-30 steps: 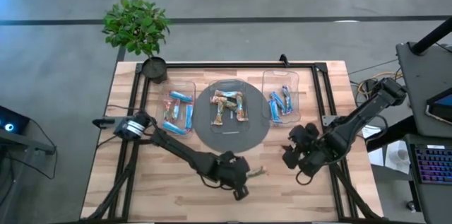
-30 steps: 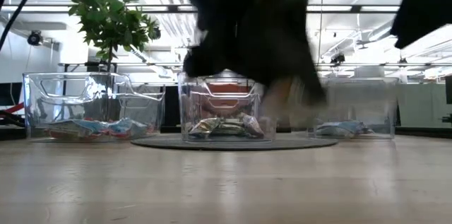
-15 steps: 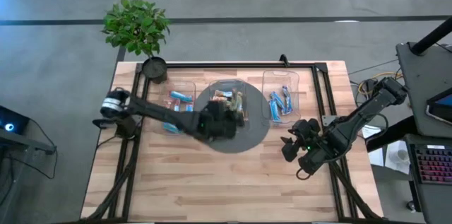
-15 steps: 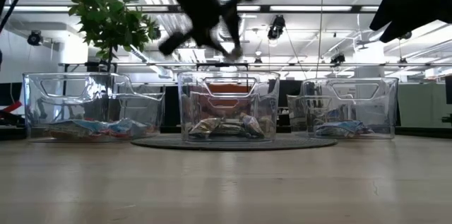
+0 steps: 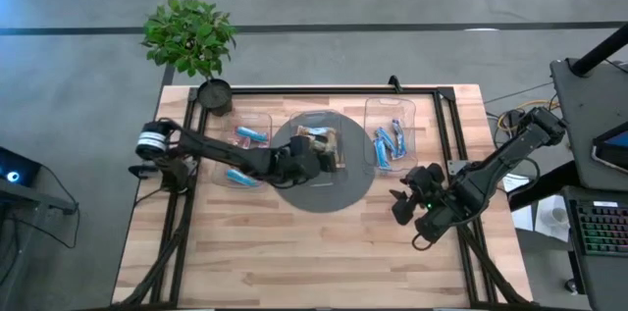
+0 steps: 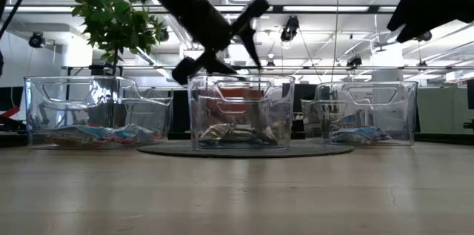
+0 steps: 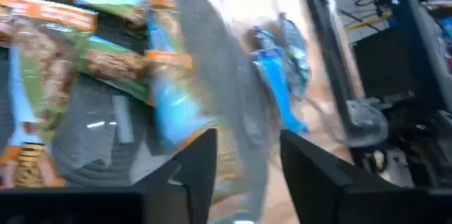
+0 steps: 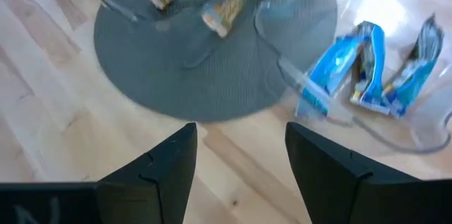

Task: Pick and place Granola Bars by type
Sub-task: Put the yellow granola bar into the middle transparent bin, then return to Home Position

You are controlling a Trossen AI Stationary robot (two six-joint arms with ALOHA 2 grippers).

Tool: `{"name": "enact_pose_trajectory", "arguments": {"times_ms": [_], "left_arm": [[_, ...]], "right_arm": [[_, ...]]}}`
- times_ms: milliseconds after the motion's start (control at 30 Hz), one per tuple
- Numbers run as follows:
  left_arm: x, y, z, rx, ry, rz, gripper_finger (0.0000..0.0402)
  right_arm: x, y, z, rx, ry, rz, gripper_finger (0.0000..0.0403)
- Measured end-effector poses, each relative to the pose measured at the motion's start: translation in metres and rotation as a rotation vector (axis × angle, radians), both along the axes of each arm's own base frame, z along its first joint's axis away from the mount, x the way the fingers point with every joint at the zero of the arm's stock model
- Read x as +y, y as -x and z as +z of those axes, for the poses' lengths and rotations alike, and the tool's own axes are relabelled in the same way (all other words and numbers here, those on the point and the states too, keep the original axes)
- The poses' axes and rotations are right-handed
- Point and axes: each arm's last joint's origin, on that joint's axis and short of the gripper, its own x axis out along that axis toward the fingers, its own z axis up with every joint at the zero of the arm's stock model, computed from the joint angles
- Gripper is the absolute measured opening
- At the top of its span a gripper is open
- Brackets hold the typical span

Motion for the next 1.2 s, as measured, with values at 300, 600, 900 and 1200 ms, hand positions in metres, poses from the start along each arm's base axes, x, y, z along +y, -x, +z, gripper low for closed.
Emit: {"name": "enact_pose_trajectory", "arguments": {"times_ms": [300,600,900,1200], "left_arm": [[-0.012,0.008,0.064,0.079,-0.069,-0.144,0.0198],[-0.05,0.052,0.179,0.023,-0.583,-0.44,0.02],[-0.049,0.053,0.161,-0.248,-0.624,-0.837,0.02],[-0.011,0.073,0.09,-0.521,-0.586,-0.863,0.02]], "right_arm": [[-0.023,0.008,0.03,-0.1,0.065,0.023,0.0206],[-0.07,0.037,0.13,-0.265,0.367,0.277,0.0206],[-0.086,0.066,0.154,-0.436,0.291,0.376,0.0206],[-0.092,0.034,0.091,-0.558,-0.088,0.453,0.0206]]}}
